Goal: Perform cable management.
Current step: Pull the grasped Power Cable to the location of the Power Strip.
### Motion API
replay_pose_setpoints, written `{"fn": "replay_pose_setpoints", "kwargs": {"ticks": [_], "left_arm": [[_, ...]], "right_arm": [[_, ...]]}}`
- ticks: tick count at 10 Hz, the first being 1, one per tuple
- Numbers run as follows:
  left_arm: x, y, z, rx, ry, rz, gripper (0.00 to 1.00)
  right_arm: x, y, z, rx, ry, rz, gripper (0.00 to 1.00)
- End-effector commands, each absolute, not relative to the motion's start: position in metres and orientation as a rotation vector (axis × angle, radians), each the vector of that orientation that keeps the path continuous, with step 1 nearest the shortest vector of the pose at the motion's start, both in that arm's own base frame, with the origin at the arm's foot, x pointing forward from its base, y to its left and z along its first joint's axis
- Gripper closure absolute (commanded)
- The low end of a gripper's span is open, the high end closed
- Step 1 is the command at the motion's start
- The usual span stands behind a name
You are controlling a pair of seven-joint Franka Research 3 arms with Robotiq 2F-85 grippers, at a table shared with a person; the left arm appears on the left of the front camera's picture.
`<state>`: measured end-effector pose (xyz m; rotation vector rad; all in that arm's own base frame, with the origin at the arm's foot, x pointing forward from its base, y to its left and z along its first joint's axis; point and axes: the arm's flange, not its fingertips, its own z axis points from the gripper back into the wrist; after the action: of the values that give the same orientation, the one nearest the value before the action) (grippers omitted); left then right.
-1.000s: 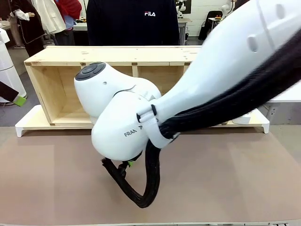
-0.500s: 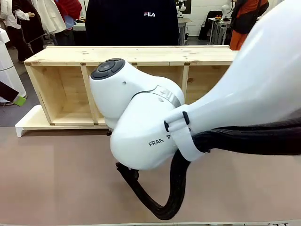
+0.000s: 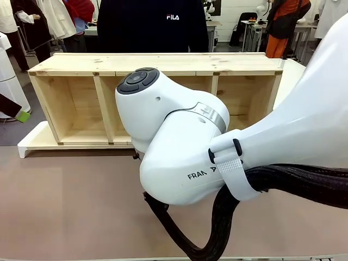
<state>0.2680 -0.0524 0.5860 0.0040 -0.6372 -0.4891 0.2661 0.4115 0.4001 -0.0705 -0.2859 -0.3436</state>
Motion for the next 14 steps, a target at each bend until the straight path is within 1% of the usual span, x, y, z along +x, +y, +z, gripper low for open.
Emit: {"fn": "replay_pose_setpoints", "kwargs": {"ticks": [1, 4, 8, 12, 14], "left_arm": [[0.268, -0.053, 0.586, 0.000, -0.640, -0.491, 0.00], [0.268, -0.053, 0.586, 0.000, -0.640, -0.491, 0.00], [0.268, -0.053, 0.586, 0.000, -0.640, -0.491, 0.00], [0.268, -0.053, 0.586, 0.000, -0.640, -0.491, 0.00], [0.268, -0.053, 0.586, 0.000, -0.640, -0.491, 0.00]], "right_arm": [[0.264, 0.399, 0.398, -0.060, -0.276, -0.348, 0.84], [0.249, 0.366, 0.404, -0.035, -0.314, -0.462, 0.84], [0.231, 0.295, 0.401, 0.013, -0.320, -0.642, 0.84], [0.237, 0.244, 0.386, 0.063, -0.283, -0.713, 0.84], [0.239, 0.243, 0.382, 0.092, -0.266, -0.724, 0.84]]}}
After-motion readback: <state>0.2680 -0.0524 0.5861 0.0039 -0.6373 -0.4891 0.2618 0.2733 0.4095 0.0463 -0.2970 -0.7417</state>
